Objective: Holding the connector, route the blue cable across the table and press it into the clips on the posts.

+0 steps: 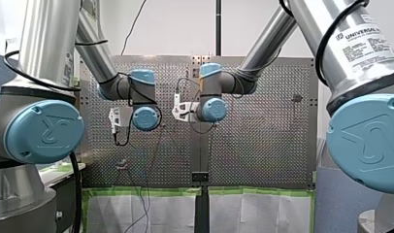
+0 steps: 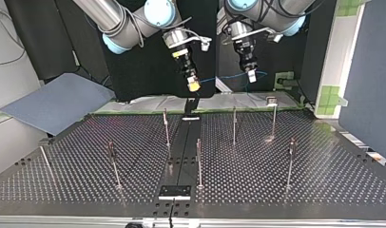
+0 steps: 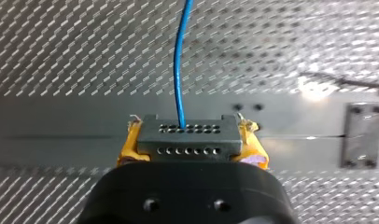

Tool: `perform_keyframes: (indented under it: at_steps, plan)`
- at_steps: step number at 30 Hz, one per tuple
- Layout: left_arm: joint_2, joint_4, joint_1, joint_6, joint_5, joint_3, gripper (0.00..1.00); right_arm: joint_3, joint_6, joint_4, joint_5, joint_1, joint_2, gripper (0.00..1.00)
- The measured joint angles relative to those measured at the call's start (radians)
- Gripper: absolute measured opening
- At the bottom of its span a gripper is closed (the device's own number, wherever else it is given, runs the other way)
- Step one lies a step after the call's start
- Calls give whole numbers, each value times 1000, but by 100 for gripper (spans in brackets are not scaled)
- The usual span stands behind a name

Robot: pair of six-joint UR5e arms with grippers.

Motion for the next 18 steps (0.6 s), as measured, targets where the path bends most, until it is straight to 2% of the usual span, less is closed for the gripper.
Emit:
perform_keyframes:
  at_steps: [6,12,18]
  plan:
    - [51,-51,50,-2,36,1,0,-48,33,48,-48,-1,-11,0]
    - [105,-106,82,-17,41,3,0,-105,39,106,-78,3,27,0]
    - [160,-160,99,-22,44,17,0,-158,49,158,-102,-1,38,0]
